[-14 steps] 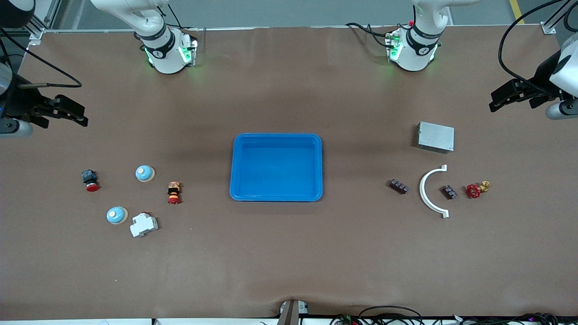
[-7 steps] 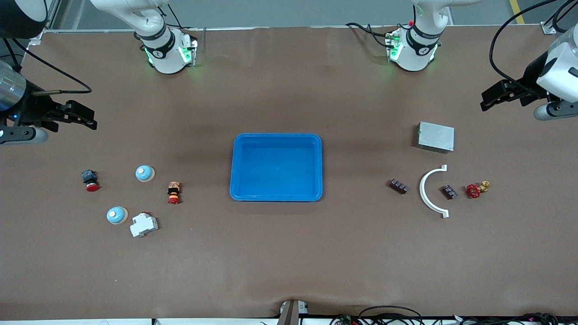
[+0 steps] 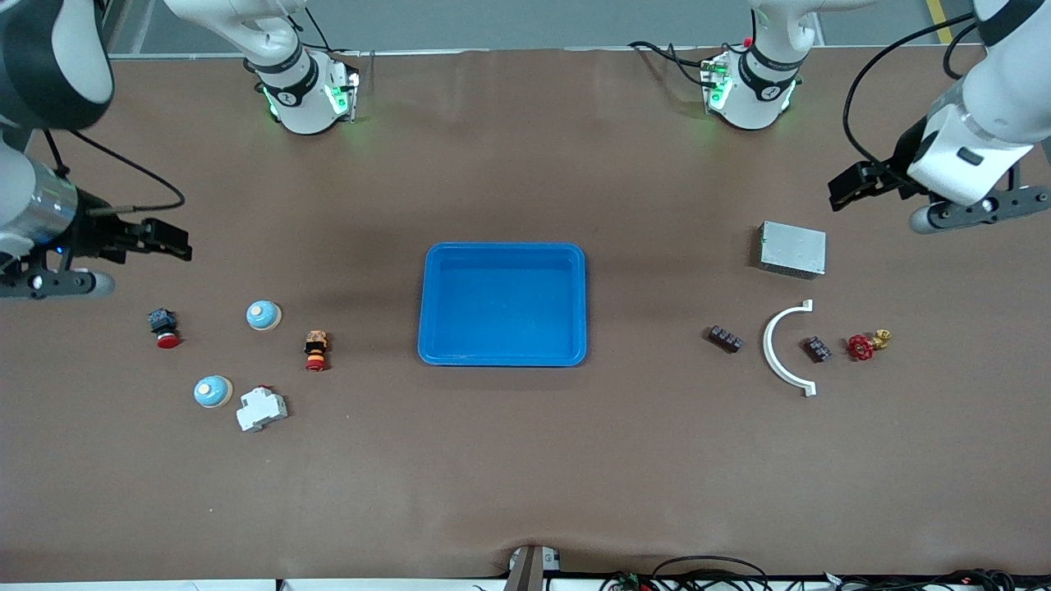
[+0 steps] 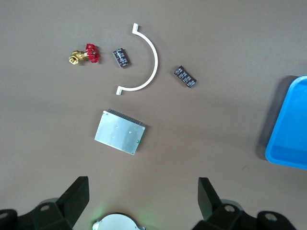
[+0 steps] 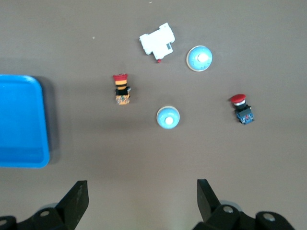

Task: Place electrolytic capacitor and blue bell in tray
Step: 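Reach the right gripper to a blue bell while the left gripper reaches a capacitor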

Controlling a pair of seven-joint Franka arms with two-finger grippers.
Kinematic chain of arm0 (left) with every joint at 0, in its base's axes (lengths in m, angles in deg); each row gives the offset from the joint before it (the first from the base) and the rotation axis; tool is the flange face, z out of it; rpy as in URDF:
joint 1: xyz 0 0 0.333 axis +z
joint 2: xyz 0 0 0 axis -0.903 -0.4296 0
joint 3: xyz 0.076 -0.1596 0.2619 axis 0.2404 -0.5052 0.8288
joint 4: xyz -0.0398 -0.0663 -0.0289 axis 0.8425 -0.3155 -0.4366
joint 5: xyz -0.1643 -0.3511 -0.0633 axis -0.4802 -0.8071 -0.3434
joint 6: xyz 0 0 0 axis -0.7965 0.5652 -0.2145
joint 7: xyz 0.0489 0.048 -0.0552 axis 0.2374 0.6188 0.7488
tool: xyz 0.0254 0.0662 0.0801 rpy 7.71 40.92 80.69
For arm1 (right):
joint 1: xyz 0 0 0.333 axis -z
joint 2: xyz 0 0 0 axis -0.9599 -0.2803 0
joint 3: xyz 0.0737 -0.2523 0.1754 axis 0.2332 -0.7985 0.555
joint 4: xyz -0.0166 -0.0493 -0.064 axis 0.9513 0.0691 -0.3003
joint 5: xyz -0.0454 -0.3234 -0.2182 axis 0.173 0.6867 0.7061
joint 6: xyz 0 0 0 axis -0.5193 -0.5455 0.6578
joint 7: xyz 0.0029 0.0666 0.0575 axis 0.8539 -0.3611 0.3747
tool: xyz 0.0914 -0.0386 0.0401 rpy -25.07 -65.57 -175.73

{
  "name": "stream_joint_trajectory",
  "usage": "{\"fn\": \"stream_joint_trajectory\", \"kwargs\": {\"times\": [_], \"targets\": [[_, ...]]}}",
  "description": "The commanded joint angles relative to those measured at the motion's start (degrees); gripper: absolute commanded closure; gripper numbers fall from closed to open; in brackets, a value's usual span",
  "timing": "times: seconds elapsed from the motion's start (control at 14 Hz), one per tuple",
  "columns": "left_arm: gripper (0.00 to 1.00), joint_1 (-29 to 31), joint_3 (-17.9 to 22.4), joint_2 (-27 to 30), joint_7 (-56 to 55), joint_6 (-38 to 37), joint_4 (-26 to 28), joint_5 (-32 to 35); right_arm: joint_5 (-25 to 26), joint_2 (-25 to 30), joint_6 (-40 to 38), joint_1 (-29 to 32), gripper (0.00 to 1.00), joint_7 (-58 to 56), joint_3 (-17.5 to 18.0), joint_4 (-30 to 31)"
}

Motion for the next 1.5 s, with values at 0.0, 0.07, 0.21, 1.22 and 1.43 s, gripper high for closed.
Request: {"fn": "stream_joint_trajectory", "kwargs": {"times": [0.0,0.07,0.21,1.22,1.43], "targets": [[0.0,0.24,-1.32,0.48,-0.4,5.28,5.07,0.01,1.07,-2.34,3.53,1.2,0.0,-0.29,0.13,0.61],[0.0,0.24,-2.02,0.48,-0.48,6.95,6.74,0.01,1.07,-3.3,6.24,2.24,0.0,-0.99,0.13,1.83],[0.0,0.24,-2.47,0.57,-0.57,10.37,9.9,0.01,1.07,-6.02,12.74,4.87,0.0,-8.69,0.22,3.95],[0.0,2.61,-6.68,-3.19,-16.09,42.64,32.07,0.36,-4.38,-13.51,41.76,5.95,0.0,-14.8,0.31,23.53],[0.03,2.35,-6.68,-8.99,-24.81,49.57,31.89,0.62,-4.38,-12.71,42.92,5.95,0.0,-14.71,0.31,27.5]]}}
